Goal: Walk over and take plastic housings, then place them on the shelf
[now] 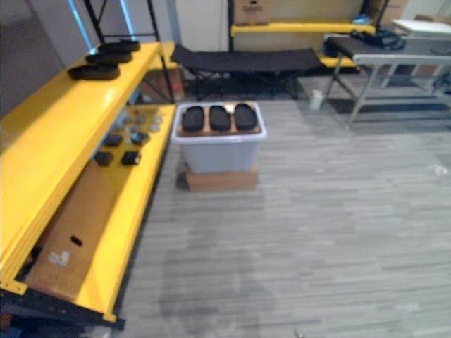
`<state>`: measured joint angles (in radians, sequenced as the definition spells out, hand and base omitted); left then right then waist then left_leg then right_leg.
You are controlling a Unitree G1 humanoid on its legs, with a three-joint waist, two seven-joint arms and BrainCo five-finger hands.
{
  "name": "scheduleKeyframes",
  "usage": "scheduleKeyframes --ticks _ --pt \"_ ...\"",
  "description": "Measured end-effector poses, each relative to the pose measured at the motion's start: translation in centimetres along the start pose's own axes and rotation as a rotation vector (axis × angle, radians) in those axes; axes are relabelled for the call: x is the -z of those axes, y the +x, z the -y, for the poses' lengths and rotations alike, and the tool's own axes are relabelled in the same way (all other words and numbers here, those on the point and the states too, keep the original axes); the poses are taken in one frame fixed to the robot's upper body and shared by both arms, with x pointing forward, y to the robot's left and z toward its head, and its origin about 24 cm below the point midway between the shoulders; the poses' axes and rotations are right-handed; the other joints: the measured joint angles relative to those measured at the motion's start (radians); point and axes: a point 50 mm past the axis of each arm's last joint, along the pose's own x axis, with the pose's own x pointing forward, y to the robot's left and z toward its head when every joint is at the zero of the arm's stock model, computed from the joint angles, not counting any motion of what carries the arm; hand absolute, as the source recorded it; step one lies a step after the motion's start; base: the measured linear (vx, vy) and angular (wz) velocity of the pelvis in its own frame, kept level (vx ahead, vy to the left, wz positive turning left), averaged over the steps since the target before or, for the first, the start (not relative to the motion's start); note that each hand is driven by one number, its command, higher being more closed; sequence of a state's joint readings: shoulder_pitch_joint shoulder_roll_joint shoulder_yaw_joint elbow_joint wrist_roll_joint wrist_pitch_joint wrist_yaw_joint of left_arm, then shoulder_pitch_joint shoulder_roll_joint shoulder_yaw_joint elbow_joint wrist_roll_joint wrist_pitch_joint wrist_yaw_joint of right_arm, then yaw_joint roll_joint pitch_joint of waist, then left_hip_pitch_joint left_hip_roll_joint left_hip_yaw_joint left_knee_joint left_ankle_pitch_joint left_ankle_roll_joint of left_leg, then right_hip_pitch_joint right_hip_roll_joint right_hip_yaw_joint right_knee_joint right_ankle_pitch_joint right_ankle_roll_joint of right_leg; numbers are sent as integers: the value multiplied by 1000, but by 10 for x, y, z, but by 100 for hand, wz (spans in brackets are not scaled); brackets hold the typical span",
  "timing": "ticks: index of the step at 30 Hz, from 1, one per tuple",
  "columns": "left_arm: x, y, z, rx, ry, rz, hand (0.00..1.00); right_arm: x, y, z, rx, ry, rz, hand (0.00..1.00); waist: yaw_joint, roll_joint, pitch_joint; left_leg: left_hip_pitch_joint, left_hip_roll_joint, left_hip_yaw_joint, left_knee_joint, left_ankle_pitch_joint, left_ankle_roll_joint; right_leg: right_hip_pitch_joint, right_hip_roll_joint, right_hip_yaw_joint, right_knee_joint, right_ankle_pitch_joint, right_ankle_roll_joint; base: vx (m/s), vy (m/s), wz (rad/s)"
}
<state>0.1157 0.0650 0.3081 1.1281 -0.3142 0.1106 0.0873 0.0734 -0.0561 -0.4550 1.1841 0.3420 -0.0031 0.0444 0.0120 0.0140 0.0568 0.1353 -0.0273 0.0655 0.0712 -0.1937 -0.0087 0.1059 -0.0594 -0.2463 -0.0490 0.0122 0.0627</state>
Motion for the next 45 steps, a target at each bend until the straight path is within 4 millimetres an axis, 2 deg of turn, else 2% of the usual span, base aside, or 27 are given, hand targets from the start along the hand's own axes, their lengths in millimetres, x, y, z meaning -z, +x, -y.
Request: scheduleKeyframes --ticks 4,6,9,19,27,29,31,33,35,38,39,40,43,45 --pt "-4 0 3 5 -7 13 0 -10 3 -16 -33 33 20 0 -1 -8 4 5 0 2 -13 2 -4 2 2 -2 -15 6 10 0 0 0" --pt "-3 0 2 -10 -70 22 0 -11 4 -20 -42 62 24 0 0 -14 6 8 0 2 -21 4 -7 4 2 -4 -21 8 13 0 0 0" --pt "-3 0 2 -9 -85 24 0 -8 3 -21 -42 64 11 0 0 -16 14 22 0 3 -35 11 -17 17 2 -10 -28 11 18 0 0 0" --pt "-1 0 1 -85 -115 26 0 -5 3 -23 -44 68 8 0 -1 -12 20 22 0 2 -52 25 -10 17 3 -34 -29 11 18 -44 -12 3" --pt "-8 -2 4 -129 -109 144 0 -13 3 -26 -31 53 96 0 0 -14 27 23 0 -3 -64 31 -11 17 3 -50 -30 11 18 -47 -12 5" --pt "-16 -3 8 -122 -92 193 0 -24 3 -31 -34 31 158 0 0 -18 34 22 1 -3 -64 31 -11 16 3 -50 -30 12 17 -46 -9 0" --pt "-32 -5 17 -96 -90 278 0 -43 1 -41 -34 13 271 0 0 -24 42 20 1 -2 -65 31 -11 13 4 -50 -30 13 15 -48 -10 0" --pt "-61 -13 32 -32 -98 430 0 -76 -7 -58 -64 15 461 0 0 -26 42 6 1 0 -66 31 -11 -2 4 -50 -31 15 12 -40 -8 -2" --pt "-80 -21 42 7 -110 528 0 -93 -14 -67 -86 27 564 0 0 -27 42 0 0 0 -67 34 -7 -13 4 -50 -31 18 10 0 0 0" --pt "-126 -47 67 124 -129 764 0 -129 -36 -92 -156 45 777 0 -2 -25 43 -15 0 3 -64 34 -7 -30 4 -50 -31 22 9 9 0 -3" --pt "-132 -52 73 145 -124 792 0 -133 -39 -95 -162 50 799 0 -3 -25 43 -14 0 4 -63 34 -7 -29 4 -50 -31 23 9 20 8 -6" --pt "-142 -59 82 181 -122 843 100 -139 -43 -100 -171 61 831 100 -3 -25 42 -14 0 8 -63 33 -8 -29 3 -51 -31 26 8 19 19 -5" --pt "-152 -71 98 248 -110 901 100 -144 -45 -104 -157 70 847 100 -8 -23 41 -13 -1 29 -54 33 -9 -28 0 -51 -31 39 10 18 35 -5" --pt "-152 -71 100 260 -111 900 100 -142 -45 -106 -151 56 841 100 -25 -23 41 -15 -8 32 -18 26 -20 -12 -10 -52 -31 47 16 28 50 0"
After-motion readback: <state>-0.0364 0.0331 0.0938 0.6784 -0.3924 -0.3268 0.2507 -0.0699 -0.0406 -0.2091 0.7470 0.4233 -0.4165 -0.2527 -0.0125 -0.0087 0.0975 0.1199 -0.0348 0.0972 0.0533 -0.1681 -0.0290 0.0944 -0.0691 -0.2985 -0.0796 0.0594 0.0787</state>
